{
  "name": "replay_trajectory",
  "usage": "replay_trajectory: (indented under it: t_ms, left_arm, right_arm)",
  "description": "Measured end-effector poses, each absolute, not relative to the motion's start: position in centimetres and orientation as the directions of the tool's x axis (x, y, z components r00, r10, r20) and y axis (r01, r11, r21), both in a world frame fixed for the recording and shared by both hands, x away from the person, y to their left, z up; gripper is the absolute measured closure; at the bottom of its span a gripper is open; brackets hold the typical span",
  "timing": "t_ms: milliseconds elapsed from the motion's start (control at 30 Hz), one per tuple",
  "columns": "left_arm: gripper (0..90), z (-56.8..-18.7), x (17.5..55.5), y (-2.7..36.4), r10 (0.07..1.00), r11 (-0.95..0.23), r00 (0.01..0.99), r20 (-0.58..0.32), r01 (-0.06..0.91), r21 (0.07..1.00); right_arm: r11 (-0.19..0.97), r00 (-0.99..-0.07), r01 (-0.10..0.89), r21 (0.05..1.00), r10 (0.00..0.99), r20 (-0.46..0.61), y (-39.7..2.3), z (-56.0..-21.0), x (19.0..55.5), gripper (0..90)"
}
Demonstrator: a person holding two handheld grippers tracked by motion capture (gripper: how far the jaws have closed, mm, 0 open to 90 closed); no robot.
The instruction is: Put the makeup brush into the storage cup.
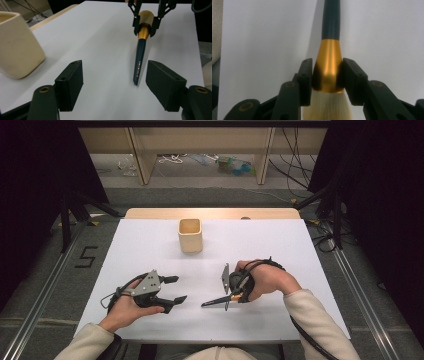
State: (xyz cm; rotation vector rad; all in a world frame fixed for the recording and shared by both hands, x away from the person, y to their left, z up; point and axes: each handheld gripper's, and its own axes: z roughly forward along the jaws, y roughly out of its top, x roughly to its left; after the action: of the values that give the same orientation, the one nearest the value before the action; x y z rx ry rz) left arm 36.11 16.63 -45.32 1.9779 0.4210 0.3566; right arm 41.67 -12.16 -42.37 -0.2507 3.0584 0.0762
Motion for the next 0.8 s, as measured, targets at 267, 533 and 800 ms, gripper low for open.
replay_trajectory:
  t_ms: [267,533,800]
  left_arm:
    - [31.2,-46.1,36.2,13.9,0.371,-0.468,0.925,0.079,0.113,0.876]
    - [31.8,-46.5,36.6,13.0,0.358,-0.478,0.931,0.076,0.112,0.871]
    - [32.1,-46.6,36.9,12.9,0.357,-0.478,0.931,0.076,0.112,0.871]
  right_arm:
    - [0.975,-0.972,-0.219,0.024,-0.216,-0.091,-11.4,-41.8,41.7,62.4]
    - [0.979,-0.975,-0.204,0.020,-0.202,-0.095,-11.0,-41.5,41.6,62.4]
    - [0.976,-0.972,-0.218,0.022,-0.215,-0.098,-10.9,-41.5,41.7,62.4]
